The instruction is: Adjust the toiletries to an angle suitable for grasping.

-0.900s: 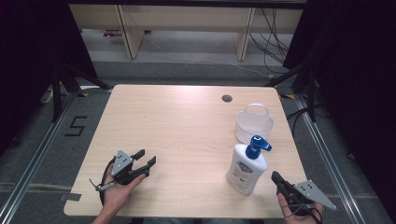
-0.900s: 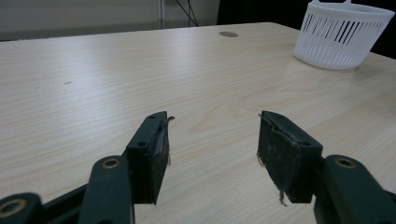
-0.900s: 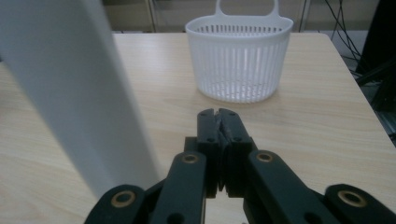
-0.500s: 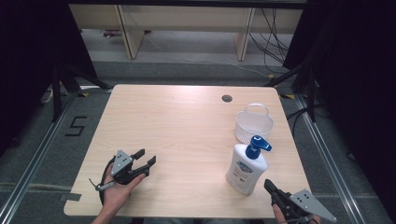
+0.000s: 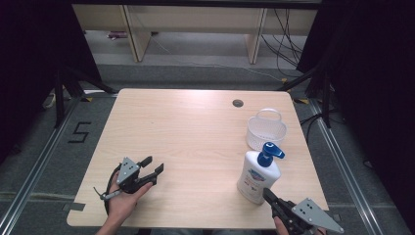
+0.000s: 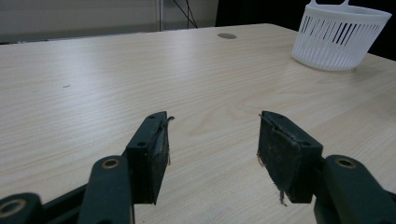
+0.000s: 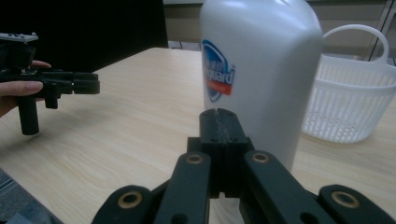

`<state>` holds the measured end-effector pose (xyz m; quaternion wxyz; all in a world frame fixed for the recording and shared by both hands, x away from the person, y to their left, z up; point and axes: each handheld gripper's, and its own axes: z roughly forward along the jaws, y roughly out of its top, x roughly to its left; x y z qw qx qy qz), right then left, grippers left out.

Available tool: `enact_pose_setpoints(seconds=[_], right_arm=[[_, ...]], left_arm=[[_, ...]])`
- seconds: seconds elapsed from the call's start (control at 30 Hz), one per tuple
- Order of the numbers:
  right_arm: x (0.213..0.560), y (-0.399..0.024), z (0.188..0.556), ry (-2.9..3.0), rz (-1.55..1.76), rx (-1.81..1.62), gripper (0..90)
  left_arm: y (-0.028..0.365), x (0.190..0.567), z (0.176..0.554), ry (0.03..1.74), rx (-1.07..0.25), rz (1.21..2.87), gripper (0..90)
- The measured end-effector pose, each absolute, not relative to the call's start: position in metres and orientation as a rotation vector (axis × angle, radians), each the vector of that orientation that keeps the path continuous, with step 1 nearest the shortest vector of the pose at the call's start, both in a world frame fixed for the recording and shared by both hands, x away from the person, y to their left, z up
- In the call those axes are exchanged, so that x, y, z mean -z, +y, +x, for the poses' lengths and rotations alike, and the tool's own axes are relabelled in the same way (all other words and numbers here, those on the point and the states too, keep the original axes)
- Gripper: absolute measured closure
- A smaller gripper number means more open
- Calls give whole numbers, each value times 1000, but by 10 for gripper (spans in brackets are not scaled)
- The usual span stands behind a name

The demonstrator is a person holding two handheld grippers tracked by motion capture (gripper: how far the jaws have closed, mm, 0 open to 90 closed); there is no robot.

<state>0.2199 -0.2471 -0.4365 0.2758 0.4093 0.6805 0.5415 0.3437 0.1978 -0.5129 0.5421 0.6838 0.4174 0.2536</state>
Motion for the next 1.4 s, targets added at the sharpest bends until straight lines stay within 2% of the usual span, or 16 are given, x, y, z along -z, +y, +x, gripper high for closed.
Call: enact_pose_setpoints(seconds=[1.0, 1.07, 1.1, 1.13, 1.17, 1.23, 1.3, 1.33, 1.37, 1.4], right_arm=[[438, -259, 240, 1716, 1236, -1395, 899], [438, -259, 236, 1700, 1249, -1423, 868], [435, -260, 231, 1663, 1223, -1400, 824], [435, -260, 231, 1663, 1223, -1400, 824], [432, -259, 227, 1628, 1242, -1419, 757], [429, -261, 226, 1592, 1238, -1414, 692], [427, -262, 226, 1567, 1240, -1430, 638], [427, -262, 226, 1567, 1240, -1430, 638], [424, -265, 226, 1547, 1241, -1427, 573], [424, -265, 226, 1547, 1241, -1427, 573]], left_arm=[[198, 509, 343, 967, -596, 1610, 419], [198, 507, 342, 974, -598, 1609, 419], [198, 505, 343, 968, -601, 1608, 419], [197, 505, 343, 968, -600, 1598, 419], [198, 502, 344, 970, -609, 1594, 419], [199, 500, 345, 970, -613, 1583, 419], [199, 500, 345, 973, -616, 1582, 419], [199, 499, 345, 970, -620, 1582, 419], [199, 497, 346, 965, -618, 1581, 419], [199, 497, 346, 965, -618, 1581, 419]])
